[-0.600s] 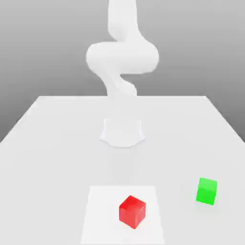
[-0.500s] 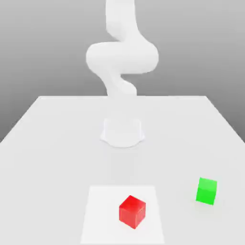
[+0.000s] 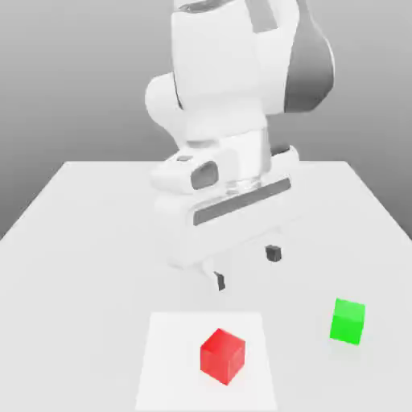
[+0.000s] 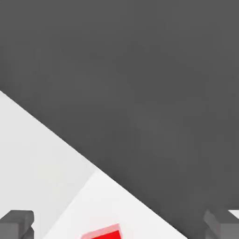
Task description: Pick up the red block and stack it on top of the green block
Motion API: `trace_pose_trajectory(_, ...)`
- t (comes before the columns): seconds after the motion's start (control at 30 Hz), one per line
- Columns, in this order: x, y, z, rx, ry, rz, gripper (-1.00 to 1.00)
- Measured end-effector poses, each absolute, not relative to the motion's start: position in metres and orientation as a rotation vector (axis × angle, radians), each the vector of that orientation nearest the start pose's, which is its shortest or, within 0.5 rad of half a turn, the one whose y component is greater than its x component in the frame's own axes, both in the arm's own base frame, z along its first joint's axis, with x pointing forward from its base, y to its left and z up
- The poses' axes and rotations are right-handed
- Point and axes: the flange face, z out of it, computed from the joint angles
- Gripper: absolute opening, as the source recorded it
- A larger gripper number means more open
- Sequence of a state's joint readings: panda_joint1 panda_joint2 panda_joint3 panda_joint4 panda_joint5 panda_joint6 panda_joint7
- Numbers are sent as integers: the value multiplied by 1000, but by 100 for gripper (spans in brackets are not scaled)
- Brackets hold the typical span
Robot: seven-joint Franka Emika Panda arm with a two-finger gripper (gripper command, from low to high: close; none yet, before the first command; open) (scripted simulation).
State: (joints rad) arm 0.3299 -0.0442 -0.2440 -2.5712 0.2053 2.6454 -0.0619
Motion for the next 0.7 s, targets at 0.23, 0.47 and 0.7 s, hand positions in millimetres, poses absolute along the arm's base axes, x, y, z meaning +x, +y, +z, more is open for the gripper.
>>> trace_pose_trajectory(0.23,429,26,198,-3132,-234,-12,0)
trace_pose_trajectory(0.47,427,26,148,-3134,-240,-3,-100)
trace_pose_trajectory(0.7,428,26,153,-3134,-241,-3,-100)
